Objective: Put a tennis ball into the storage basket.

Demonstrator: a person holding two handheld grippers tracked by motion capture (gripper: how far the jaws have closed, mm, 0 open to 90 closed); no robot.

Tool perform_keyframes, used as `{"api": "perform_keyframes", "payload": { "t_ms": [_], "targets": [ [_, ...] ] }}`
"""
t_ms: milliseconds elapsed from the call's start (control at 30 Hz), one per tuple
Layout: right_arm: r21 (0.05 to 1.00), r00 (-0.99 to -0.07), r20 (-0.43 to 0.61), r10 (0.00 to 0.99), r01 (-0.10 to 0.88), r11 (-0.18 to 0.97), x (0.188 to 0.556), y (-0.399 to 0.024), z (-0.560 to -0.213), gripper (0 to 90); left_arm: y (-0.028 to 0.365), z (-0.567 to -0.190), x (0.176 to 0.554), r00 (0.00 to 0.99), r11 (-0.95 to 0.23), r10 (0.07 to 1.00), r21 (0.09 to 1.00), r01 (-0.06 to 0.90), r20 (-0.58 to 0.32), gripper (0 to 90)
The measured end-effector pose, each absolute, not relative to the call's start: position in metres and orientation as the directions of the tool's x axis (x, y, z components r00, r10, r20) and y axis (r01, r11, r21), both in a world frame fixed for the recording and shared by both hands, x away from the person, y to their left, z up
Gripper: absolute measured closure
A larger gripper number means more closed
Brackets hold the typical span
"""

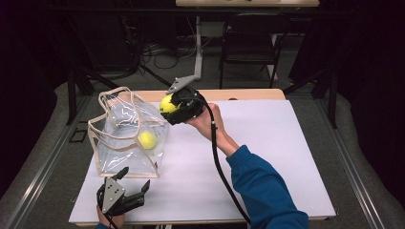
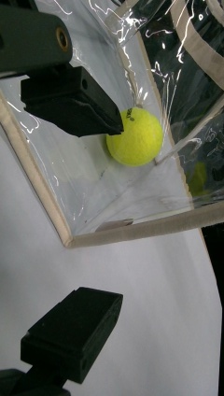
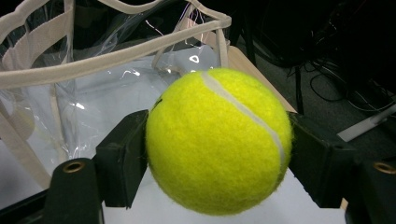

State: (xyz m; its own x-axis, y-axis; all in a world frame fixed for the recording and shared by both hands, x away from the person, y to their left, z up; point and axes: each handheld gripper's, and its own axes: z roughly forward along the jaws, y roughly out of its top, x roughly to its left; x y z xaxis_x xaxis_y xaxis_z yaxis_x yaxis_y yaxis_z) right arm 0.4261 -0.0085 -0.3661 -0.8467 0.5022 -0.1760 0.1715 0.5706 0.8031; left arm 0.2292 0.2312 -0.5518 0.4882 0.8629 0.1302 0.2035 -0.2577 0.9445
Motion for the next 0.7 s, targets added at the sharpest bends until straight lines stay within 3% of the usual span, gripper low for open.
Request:
{"api": "perform_keyframes", "payload": {
  "t_ms": [700],
  "targets": [
    [0.815, -0.846, -0.192, 0.498, 0.146, 0.561, 0.427, 0.005, -0.356, 26.1, 0.232, -0.552, 0.230, 0.491, -0.256, 0.862, 0.945, 0.205, 0.127, 16.0]
  ]
}}
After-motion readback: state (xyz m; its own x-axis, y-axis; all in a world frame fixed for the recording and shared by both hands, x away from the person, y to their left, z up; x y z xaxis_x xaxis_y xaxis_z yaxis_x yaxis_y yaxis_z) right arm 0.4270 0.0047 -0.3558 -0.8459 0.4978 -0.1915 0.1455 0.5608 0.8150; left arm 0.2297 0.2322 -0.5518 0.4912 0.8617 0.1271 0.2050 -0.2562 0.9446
